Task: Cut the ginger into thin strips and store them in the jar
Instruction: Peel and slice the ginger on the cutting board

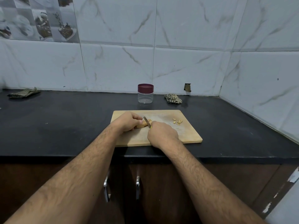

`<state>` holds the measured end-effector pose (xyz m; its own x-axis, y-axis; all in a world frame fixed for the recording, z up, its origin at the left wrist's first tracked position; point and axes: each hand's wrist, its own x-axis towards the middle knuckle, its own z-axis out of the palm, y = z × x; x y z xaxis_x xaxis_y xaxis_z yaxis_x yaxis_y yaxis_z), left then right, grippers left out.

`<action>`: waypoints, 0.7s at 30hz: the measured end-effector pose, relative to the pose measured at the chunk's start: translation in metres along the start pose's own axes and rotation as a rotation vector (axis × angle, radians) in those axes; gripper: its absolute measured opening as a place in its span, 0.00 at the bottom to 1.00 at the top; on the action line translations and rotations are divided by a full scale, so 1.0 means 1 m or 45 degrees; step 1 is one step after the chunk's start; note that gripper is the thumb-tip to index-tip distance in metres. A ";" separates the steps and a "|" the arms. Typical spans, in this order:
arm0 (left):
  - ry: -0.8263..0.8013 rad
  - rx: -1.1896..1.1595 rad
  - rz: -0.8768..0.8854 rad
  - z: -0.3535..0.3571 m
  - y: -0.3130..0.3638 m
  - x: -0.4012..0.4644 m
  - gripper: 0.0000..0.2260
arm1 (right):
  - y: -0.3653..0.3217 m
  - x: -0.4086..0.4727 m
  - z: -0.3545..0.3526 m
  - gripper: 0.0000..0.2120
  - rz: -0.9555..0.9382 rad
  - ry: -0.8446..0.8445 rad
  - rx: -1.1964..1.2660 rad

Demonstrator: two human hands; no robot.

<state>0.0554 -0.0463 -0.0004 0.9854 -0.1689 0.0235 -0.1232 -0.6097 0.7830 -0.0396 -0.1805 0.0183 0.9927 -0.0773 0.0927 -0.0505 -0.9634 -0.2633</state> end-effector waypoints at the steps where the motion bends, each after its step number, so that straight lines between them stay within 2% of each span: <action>1: -0.009 0.024 0.005 0.000 0.001 0.000 0.11 | 0.000 -0.001 0.000 0.15 0.000 0.003 -0.003; 17: -0.026 0.116 0.012 -0.002 0.000 0.001 0.10 | 0.000 0.001 0.006 0.13 0.009 0.025 0.018; 21: 0.029 0.013 0.003 -0.001 -0.001 -0.001 0.08 | 0.004 -0.001 0.006 0.12 -0.001 0.059 0.035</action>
<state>0.0550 -0.0448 -0.0009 0.9874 -0.1531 0.0396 -0.1268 -0.6169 0.7768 -0.0398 -0.1829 0.0110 0.9865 -0.0890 0.1374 -0.0459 -0.9560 -0.2896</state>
